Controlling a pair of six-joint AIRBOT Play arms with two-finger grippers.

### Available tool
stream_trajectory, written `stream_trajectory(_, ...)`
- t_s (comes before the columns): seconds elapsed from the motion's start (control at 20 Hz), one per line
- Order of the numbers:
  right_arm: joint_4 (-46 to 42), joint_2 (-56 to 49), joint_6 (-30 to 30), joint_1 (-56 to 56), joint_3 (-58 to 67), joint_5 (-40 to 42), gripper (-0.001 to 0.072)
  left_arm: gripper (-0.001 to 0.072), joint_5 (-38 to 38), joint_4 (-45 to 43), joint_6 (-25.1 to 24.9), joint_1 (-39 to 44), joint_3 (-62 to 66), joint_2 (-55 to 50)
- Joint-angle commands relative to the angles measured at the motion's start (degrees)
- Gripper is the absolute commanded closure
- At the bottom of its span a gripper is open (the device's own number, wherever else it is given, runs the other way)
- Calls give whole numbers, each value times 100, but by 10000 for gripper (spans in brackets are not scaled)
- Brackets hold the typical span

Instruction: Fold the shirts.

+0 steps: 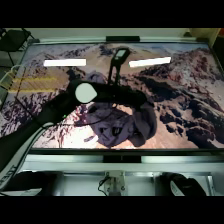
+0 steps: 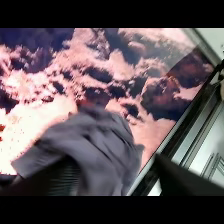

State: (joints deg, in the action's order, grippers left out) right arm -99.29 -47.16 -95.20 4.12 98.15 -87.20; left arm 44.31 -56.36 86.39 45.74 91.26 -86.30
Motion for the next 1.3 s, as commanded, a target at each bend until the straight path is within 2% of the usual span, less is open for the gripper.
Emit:
stream_trajectory(0.0, 297, -291, -17, -2, -920, -188, 73, -13, 861, -76, 138, -310, 68, -114)
stream_trajectory(0.15, 671, -745, -31, -2, -1615, 87, 73, -13, 2465, -649, 162, -1434, 457, 210)
stream_trajectory(0.2, 1071, -922, -4, 0, -1786, 138, 73, 29, 2914, -1008, 205, -1941, 452, 380)
stream_trajectory(0.25, 1475, -1080, 81, 0, -1912, 219, 73, 115, 3362, -1410, 227, -2415, 448, 490)
stream_trajectory(0.35, 2129, -1377, 278, 0, -2109, 479, 73, 121, 4181, -1869, 330, -3329, 289, 560)
stream_trajectory(0.4, 2376, -1545, 400, 0, -2170, 568, 71, 119, 4398, -1805, 317, -3705, 17, 557)
stream_trajectory(0.45, 2577, -1727, 507, 0, -2205, 568, 36, 89, 4444, -1690, 286, -3965, -352, 557)
stream_trajectory(0.55, 3047, -2162, 734, 4, -2258, 343, 20, 18, 4148, -1084, 280, -4205, -1397, 557)
stream_trajectory(0.7, 3589, -2765, 1075, 61, -2269, -133, 20, 6, 2962, 94, -127, -4013, -2844, 544)
stream_trajectory(0.85, 2857, -3053, 1215, 516, -2271, -289, 20, 7, 1829, 684, -284, -3611, -3604, 505)
stream_trajectory(1.0, 2151, -3329, 1152, 986, -2271, -236, 20, 9, 1187, 761, -284, -3217, -3694, 433)
stream_trajectory(1.2, 2092, -3897, 1084, 1169, -2269, -179, 20, 46, 658, 846, -243, -2850, -3694, 293)
stream_trajectory(1.25, 2100, -4028, 1084, 1172, -2269, -138, 22, 190, 590, 848, -146, -2822, -3692, 229)
